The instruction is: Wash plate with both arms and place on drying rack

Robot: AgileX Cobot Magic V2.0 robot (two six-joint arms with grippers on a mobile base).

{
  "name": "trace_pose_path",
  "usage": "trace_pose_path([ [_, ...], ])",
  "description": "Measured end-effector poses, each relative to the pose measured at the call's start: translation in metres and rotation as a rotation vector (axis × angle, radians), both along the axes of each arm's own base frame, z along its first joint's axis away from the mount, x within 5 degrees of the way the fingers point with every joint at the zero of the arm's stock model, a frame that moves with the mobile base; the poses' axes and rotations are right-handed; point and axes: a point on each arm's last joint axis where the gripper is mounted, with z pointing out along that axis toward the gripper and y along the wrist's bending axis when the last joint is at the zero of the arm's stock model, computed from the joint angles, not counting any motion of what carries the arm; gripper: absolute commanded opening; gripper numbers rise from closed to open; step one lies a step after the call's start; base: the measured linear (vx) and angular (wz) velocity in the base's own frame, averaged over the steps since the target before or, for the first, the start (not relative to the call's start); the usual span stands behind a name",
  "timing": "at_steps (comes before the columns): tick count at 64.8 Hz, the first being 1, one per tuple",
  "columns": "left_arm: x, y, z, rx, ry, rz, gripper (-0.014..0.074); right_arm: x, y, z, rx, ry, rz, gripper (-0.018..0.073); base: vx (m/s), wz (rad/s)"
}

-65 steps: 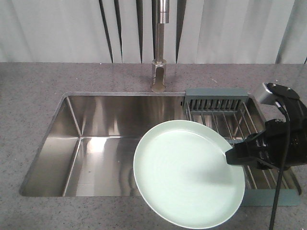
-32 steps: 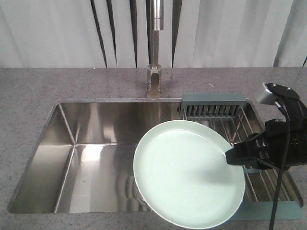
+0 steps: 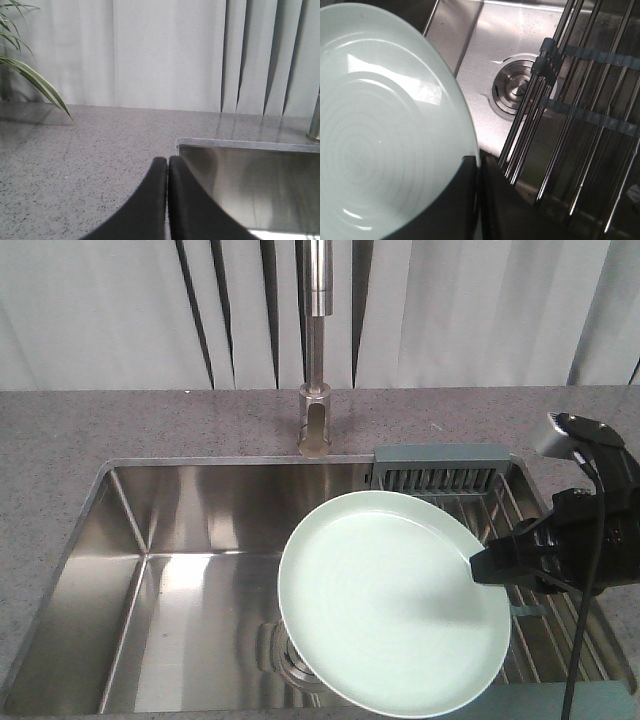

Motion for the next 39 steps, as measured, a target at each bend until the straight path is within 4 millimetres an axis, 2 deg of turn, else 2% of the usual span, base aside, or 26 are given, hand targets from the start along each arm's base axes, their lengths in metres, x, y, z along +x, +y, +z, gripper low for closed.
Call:
trace_pose_path([
  [39, 0.0, 0.0, -0.0004, 0.0, 0.001, 0.0, -0.0006, 0.0, 0.0002, 0.0002, 0.003, 0.0, -0.001, -0.0008, 0.03, -0.01],
])
